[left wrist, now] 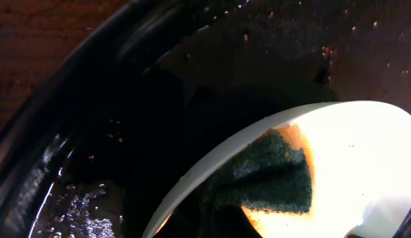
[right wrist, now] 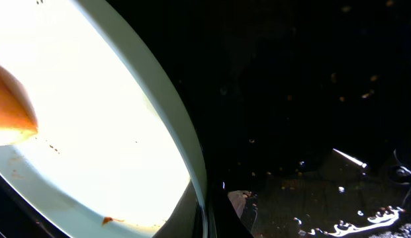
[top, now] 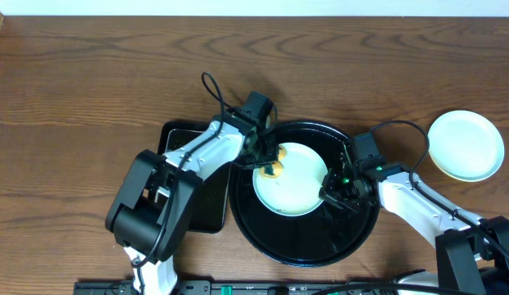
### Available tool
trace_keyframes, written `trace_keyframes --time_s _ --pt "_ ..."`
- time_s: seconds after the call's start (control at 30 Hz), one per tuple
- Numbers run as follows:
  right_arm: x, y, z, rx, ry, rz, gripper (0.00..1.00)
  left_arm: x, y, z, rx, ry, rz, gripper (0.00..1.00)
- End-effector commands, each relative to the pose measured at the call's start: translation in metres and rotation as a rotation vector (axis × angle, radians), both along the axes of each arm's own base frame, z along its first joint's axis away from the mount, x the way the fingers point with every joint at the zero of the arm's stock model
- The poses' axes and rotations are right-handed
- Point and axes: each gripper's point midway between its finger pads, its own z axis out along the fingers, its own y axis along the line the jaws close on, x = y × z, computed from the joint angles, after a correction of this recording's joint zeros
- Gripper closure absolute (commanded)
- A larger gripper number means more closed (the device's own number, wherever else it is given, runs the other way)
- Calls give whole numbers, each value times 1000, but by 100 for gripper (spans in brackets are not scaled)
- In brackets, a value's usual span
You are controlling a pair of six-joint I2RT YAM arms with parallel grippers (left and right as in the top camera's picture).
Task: Clean dirty plates on tray and stack at the side
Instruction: 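Scrub the tilted light-blue plate with the sponge in the left gripper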
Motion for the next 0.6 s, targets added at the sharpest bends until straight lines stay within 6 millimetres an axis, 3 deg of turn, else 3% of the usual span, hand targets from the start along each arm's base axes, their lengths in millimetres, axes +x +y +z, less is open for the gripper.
trace_keyframes --time_s 0.0,0.17,0.37,0.43,0.57 --pt "-21 -27 -22 -138 70 -11 98 8 97 -47 419 -29 96 93" --pt "-22 -27 -22 -139 71 -11 98 9 102 -39 458 -31 79 93" --pt "-22 -27 -22 -139 72 -11 99 17 117 -4 555 -94 109 93" --pt "-21 -27 -22 -138 70 -11 98 16 111 6 516 -92 99 93" --pt "-21 -27 -22 -138 68 -11 98 9 79 24 332 -80 55 93"
